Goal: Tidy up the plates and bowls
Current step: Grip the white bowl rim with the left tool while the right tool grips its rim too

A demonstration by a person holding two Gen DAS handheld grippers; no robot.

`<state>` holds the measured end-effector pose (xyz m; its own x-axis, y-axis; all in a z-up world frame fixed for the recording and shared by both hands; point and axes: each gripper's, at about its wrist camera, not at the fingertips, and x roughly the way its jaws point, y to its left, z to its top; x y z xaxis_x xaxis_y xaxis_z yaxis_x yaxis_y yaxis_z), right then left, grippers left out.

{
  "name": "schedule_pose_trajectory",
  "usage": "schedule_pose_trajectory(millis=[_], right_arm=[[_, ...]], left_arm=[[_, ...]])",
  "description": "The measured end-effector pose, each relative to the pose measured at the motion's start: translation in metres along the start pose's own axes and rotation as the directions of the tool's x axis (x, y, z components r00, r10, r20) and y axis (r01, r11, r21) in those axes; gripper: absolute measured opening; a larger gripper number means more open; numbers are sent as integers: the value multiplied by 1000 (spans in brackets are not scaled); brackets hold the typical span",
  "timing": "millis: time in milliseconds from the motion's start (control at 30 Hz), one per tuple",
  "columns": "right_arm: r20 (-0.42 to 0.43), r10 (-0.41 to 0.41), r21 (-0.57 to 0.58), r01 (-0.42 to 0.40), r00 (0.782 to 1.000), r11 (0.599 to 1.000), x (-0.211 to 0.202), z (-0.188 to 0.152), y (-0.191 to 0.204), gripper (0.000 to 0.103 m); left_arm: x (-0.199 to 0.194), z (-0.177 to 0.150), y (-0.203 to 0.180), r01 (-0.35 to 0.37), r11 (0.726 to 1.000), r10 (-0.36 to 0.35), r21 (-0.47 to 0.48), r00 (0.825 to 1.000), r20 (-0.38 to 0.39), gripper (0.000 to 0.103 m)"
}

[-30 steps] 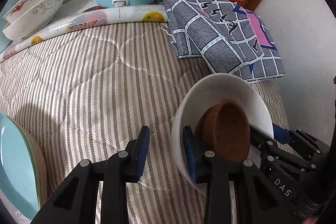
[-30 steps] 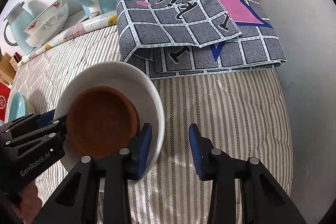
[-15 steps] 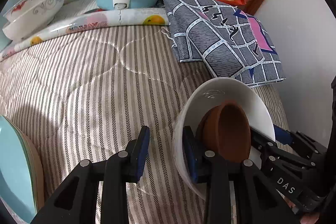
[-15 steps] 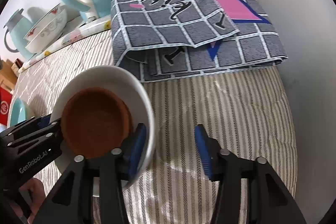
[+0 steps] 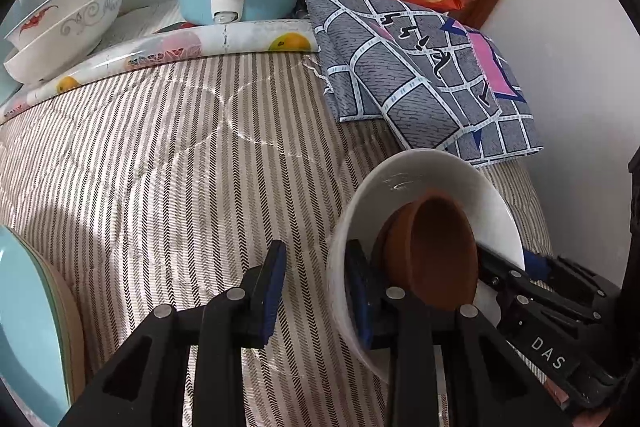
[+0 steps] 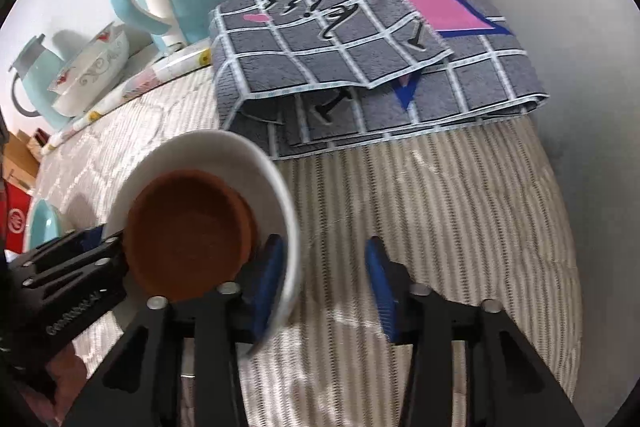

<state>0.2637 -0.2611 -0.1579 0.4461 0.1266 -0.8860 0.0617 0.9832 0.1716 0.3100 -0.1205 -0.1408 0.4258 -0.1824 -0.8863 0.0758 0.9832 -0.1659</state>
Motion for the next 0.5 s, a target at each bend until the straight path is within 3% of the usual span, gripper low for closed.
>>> schedule_pose_trajectory(millis=[100,167,500], right_arm=[[2,7,-8,-7,1000,1000,-1,0,8,18],[11,2,-19,-1,1000,1000,-1,-1,13,12],[39,-18,2,18,999,1000,-3,-7,15,11]], left_arm=[[0,-1,-5,21,1000,-21,19,1000,9,13],[-1,-1,-8,13,1000,-13,24,1000,17,11],[-5,-7,-3,28,1000,-27,-11,999,41,10]])
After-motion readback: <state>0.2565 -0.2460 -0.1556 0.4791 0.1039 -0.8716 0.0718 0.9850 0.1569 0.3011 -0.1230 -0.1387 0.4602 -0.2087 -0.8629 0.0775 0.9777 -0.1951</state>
